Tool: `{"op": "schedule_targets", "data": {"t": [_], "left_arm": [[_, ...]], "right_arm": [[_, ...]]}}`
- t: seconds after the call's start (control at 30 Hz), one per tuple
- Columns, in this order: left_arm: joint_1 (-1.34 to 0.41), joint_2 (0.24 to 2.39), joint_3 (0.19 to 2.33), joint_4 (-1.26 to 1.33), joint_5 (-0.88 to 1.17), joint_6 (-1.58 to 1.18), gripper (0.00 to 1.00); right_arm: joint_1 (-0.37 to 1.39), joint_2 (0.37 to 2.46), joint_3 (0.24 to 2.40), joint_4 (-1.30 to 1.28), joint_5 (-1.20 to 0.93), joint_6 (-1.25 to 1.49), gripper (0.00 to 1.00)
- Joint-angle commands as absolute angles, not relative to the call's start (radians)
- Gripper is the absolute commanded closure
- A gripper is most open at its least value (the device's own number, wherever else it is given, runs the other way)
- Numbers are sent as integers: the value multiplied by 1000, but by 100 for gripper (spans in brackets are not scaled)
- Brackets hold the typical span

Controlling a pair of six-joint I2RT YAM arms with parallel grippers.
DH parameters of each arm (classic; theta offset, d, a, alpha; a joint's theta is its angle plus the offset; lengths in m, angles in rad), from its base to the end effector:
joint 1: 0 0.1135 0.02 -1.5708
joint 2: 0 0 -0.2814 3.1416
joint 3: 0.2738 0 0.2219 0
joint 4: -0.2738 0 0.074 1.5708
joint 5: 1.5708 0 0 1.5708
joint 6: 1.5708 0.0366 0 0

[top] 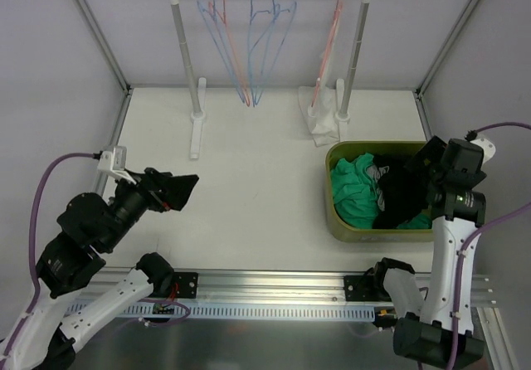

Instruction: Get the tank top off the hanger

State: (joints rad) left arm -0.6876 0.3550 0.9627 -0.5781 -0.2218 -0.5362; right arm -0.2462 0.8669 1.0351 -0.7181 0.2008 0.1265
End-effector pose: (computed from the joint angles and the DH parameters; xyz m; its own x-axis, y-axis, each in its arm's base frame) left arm 0.0105 0.0018 0.3858 -0.2098 -0.4726 -0.8560 0.3979 0.7584 -0.5162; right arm 0.1264 -0.0393 0.3655 -0.4518 0.2410 -0.8589 0.4645 0.8856 0.0042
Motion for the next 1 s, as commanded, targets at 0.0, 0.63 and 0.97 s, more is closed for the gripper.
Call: {"op": "schedule_targets", "data": {"t": [0.0, 0.63, 0.97], "left_arm": [[-692, 561, 1095, -520, -117, -551, 1], [-781, 1969, 2492, -489, -54, 6, 1], [-726, 2155, 2430, -120, -2, -29, 18]], "right_arm": [[-245, 809, 1110, -816, 331, 95, 1], [-242, 537, 980, -667, -471, 117, 1], [-161, 479, 971, -703, -469, 100, 0]]}}
